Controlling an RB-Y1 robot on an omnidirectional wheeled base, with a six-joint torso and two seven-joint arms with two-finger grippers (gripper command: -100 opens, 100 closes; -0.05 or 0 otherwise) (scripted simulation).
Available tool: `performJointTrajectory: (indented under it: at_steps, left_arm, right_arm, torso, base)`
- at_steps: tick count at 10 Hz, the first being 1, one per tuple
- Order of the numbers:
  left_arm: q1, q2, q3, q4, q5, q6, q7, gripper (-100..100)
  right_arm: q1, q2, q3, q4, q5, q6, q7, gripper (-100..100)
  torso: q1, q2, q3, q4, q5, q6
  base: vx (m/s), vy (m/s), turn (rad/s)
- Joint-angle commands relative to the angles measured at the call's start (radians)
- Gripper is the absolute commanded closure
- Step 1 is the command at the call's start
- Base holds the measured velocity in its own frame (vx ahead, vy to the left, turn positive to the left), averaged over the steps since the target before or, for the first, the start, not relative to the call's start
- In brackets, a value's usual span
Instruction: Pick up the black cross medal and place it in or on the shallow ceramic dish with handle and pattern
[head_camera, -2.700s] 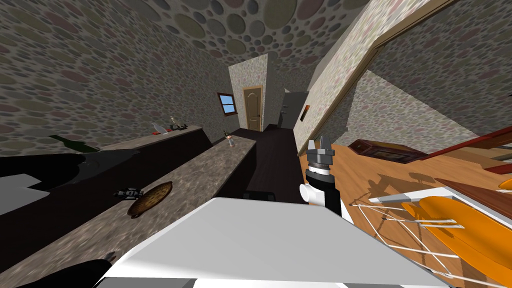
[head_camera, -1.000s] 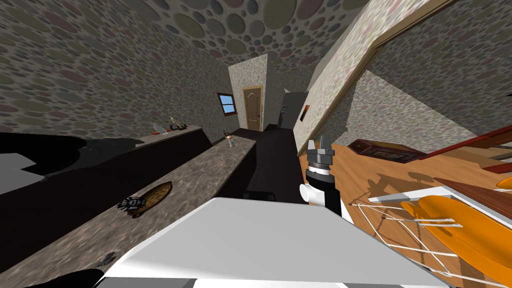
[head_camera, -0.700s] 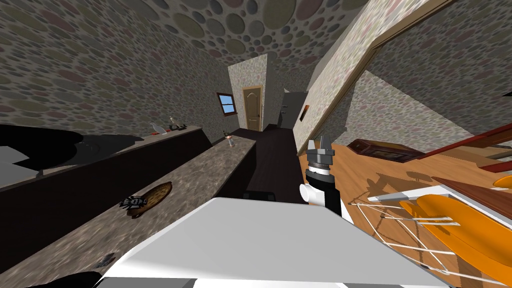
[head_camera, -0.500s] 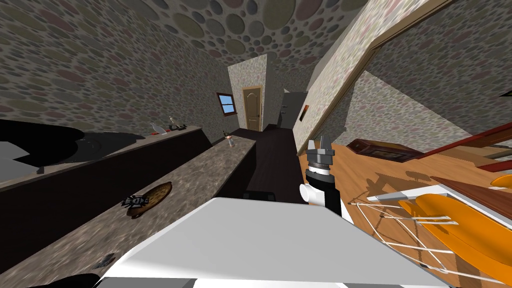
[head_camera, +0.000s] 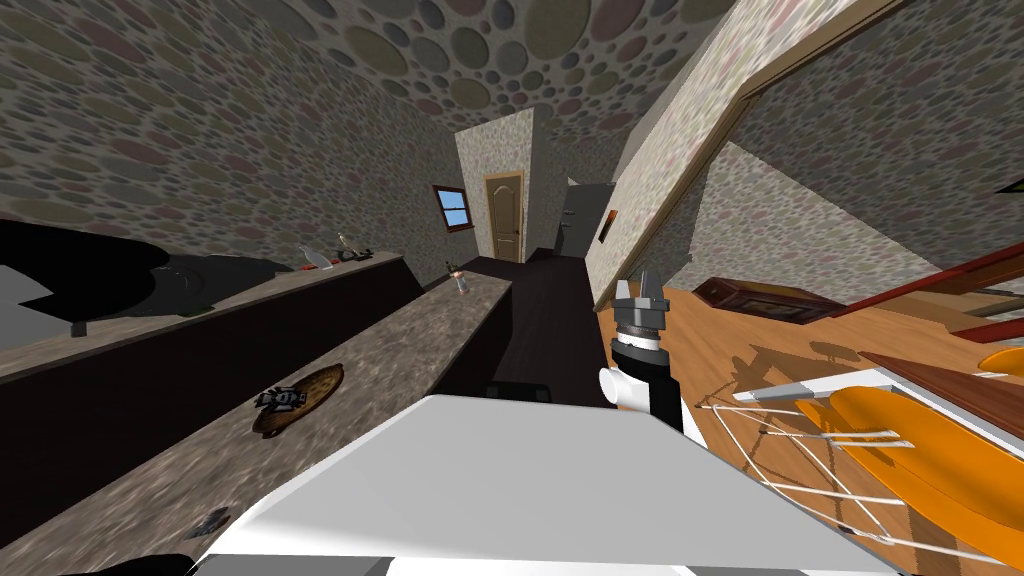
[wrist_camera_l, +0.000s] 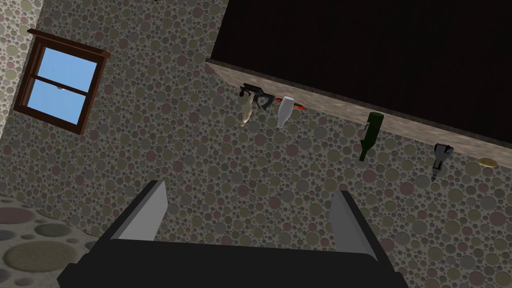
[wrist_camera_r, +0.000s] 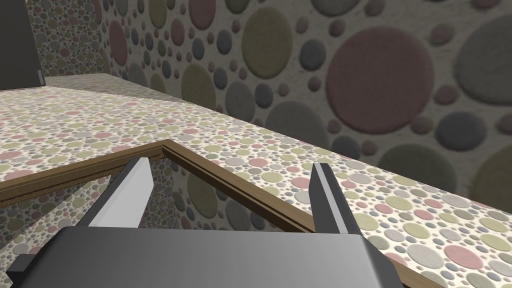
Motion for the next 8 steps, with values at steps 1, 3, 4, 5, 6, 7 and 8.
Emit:
performJointTrajectory:
  at_steps: [1, 3, 4, 5, 6, 7, 8]
  left_arm:
    - [0.000, -0.001, -0.001, 0.000, 0.000, -0.002, -0.001, -100]
    - [0.000, -0.001, -0.001, 0.000, 0.000, -0.002, -0.001, -100]
    - [0.000, -0.001, -0.001, 0.000, 0.000, -0.002, -0.001, -100]
    - [0.000, -0.001, -0.001, 0.000, 0.000, -0.002, -0.001, -100]
    - [0.000, -0.001, -0.001, 0.000, 0.000, -0.002, -0.001, -100]
    - [0.012, -0.002, 0.049, 0.019, 0.047, 0.019, -0.026, -100]
    - [0.017, -0.003, 0.075, 0.028, 0.071, 0.029, -0.039, -100]
  right_arm:
    - [0.000, 0.000, 0.000, 0.000, 0.000, 0.000, 0.000, 0]
    - [0.000, 0.000, 0.000, 0.000, 0.000, 0.000, 0.000, 0]
    - [0.000, 0.000, 0.000, 0.000, 0.000, 0.000, 0.000, 0]
    - [0.000, 0.000, 0.000, 0.000, 0.000, 0.000, 0.000, 0]
    - [0.000, 0.000, 0.000, 0.000, 0.000, 0.000, 0.000, 0]
    - [0.000, 0.000, 0.000, 0.000, 0.000, 0.000, 0.000, 0]
    - [0.000, 0.000, 0.000, 0.000, 0.000, 0.000, 0.000, 0]
  torso:
    - [0.000, 0.000, 0.000, 0.000, 0.000, 0.000]
    - [0.001, 0.000, 0.000, 0.000, 0.000, 0.000]
    - [0.000, 0.000, 0.000, 0.000, 0.000, 0.000]
    - [0.000, 0.000, 0.000, 0.000, 0.000, 0.000]
    - [0.000, 0.000, 0.000, 0.000, 0.000, 0.000]
    - [0.000, 0.000, 0.000, 0.000, 0.000, 0.000]
    - [0.001, 0.001, 0.000, 0.000, 0.000, 0.000]
  base:
    - [0.000, 0.000, 0.000]
    - [0.000, 0.000, 0.000]
    - [0.000, 0.000, 0.000]
    - [0.000, 0.000, 0.000]
    - [0.000, 0.000, 0.000]
    - [-0.015, 0.009, -0.052]
    - [-0.030, 0.022, -0.077]
